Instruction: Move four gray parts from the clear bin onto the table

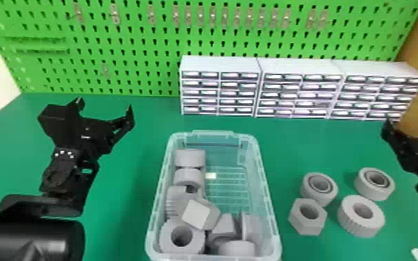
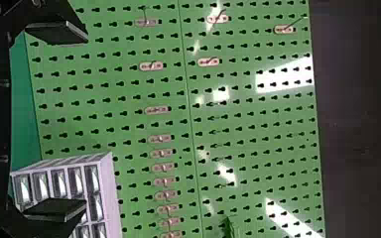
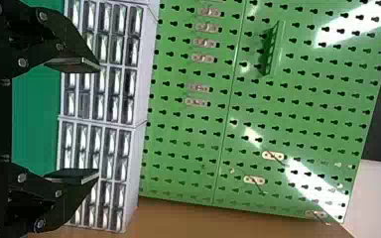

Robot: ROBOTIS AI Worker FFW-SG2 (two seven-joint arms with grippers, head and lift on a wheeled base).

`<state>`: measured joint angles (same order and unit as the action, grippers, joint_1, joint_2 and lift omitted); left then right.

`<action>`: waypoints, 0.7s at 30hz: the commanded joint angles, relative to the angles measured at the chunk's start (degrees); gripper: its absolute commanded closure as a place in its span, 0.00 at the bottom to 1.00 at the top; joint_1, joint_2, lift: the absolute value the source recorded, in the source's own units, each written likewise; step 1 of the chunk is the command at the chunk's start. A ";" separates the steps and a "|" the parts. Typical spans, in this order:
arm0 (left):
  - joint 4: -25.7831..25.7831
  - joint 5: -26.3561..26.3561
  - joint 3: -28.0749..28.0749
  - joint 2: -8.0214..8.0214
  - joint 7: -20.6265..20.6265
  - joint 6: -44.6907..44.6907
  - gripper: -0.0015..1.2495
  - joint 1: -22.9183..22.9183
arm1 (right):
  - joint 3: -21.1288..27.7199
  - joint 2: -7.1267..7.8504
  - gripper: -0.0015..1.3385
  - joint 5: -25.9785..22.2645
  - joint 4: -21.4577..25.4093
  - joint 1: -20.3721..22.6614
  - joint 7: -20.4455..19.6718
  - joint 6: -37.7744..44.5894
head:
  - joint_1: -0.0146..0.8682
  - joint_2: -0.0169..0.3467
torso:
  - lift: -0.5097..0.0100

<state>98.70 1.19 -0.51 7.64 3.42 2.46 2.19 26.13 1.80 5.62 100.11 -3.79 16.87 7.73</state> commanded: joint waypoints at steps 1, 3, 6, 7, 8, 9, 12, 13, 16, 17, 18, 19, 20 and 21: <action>0.00 -0.40 -0.28 0.00 0.00 0.01 0.09 0.18 | 0.07 0.04 0.38 -0.18 0.00 0.36 0.00 0.00 | 0.78 0.14 | 0.89; 0.00 -0.57 -0.37 0.00 0.00 0.01 0.09 0.18 | 0.07 0.04 0.38 -0.26 0.00 0.36 0.00 0.09 | 0.78 0.14 | 0.89; 0.00 -0.57 -0.37 0.00 0.00 0.01 0.09 0.18 | -0.37 0.22 0.38 -0.35 -0.26 0.28 0.00 0.09 | 0.78 0.14 | 0.89; 0.00 -0.57 -0.37 0.00 0.00 0.01 0.09 0.18 | -0.55 0.39 0.38 -0.35 -0.35 0.19 0.00 0.09 | 0.78 0.14 | 0.89; 0.00 -0.57 -0.37 0.00 0.00 0.01 0.09 0.18 | -0.81 0.48 0.38 -0.44 -0.44 0.10 0.00 0.09 | 0.78 0.14 | 0.89; 0.00 -0.57 -0.37 0.00 0.00 0.01 0.09 0.18 | -0.90 0.57 0.38 -0.44 -0.53 0.01 0.00 0.09 | 0.78 0.14 | 0.89; 0.09 -0.57 -0.46 0.00 0.00 0.01 0.09 0.18 | -1.43 0.83 0.38 -0.44 -0.70 0.01 0.00 0.09 | 0.78 0.14 | 0.89; 0.09 -0.57 -0.46 0.00 0.00 0.01 0.09 0.18 | -1.43 0.83 0.38 -0.44 -0.70 0.01 0.00 0.09 | 0.78 0.14 | 0.89; 0.09 -0.57 -0.46 0.00 0.00 0.01 0.09 0.36 | -1.34 0.92 0.38 -0.53 -0.88 -0.08 0.00 0.09 | 0.78 0.14 | 0.89; 0.09 -0.57 -0.46 0.00 0.00 0.01 0.09 0.36 | -1.25 0.92 0.38 -0.53 -0.88 -0.08 0.00 0.09 | 0.78 0.14 | 0.89; 0.09 -0.57 -0.46 0.00 0.00 0.01 0.09 0.36 | -1.16 0.92 0.38 -0.53 -0.97 0.01 0.00 0.09 | 0.78 0.14 | 0.89; 0.09 -0.57 -0.54 0.00 0.00 0.01 0.09 0.36 | -1.16 1.01 0.38 -0.53 -0.97 0.01 0.00 0.09 | 0.78 0.14 | 0.89; 0.09 -0.57 -0.54 0.00 0.00 0.01 0.09 0.27 | -1.16 1.01 0.38 -0.53 -0.97 0.01 0.00 0.09 | 0.78 0.14 | 0.89; 0.18 -0.57 -0.63 0.00 0.00 0.01 0.09 0.27 | -1.16 1.01 0.38 -0.53 -0.97 0.10 0.00 0.18 | 0.78 0.14 | 0.89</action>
<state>98.79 0.61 -0.99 7.65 3.42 2.46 2.53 24.86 2.74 5.12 99.21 -3.84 16.87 7.83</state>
